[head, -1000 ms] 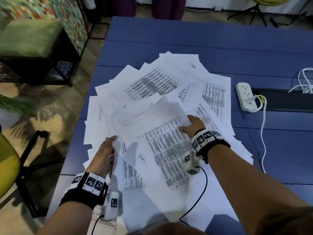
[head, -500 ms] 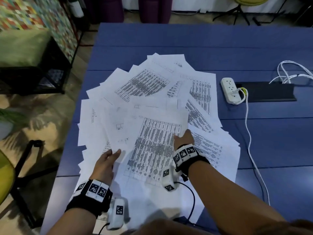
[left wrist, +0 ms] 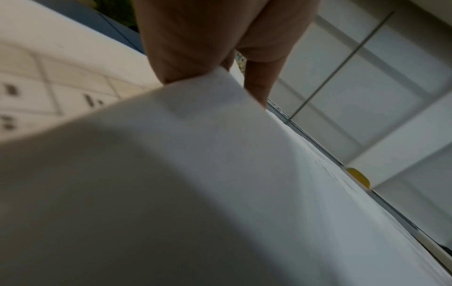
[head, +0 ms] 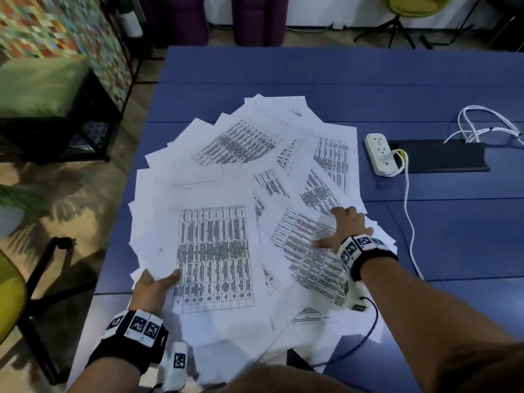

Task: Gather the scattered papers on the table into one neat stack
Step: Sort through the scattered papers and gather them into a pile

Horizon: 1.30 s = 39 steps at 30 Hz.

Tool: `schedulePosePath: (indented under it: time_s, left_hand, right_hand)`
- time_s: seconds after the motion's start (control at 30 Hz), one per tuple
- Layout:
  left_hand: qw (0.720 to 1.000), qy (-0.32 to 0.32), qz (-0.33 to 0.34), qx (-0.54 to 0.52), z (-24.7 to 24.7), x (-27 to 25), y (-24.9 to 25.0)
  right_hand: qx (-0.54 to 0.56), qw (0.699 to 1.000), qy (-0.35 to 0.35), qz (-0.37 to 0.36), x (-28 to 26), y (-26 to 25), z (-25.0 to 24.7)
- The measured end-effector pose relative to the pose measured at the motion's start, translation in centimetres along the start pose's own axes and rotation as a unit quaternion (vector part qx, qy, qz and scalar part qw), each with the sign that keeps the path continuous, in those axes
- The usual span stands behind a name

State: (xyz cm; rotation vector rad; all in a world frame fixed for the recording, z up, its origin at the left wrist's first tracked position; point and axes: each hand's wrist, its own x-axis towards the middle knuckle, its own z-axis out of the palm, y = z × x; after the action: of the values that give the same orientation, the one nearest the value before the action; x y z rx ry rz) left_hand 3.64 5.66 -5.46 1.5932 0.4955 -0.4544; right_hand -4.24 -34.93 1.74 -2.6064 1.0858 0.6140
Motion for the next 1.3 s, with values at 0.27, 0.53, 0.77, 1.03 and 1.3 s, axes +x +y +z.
schedulePosePath:
  time_s: [0.27,0.53,0.77,1.03,1.3]
  left_hand:
    - [0.999,-0.008,-0.025,0.018,-0.9,-0.6,0.7]
    - [1.0,0.012,-0.006,-0.011,1.0,-3.4,2.6]
    - [1.0,-0.003,-0.025,-0.008,1.9,-2.7,2.9]
    - [1.0,0.004,-0.006,-0.022,1.6,-1.6,2.2]
    - [0.999,0.007,-0.02,-0.027,1.5,-1.0,1.5]
  right_hand:
    - [0.112,0.994,-0.018,0.003,1.4,1.1,0.9]
    - [0.3,0.946,0.1,0.073,2.9,1.3,0.7]
    - [0.345,0.932,0.076,0.082,3.7,-1.5,-0.4]
    - [0.157,0.987,0.016,0.022,0.8,-7.9,1.5]
    - [0.288,0.949,-0.101,0.076,1.7,-6.9,-0.3]
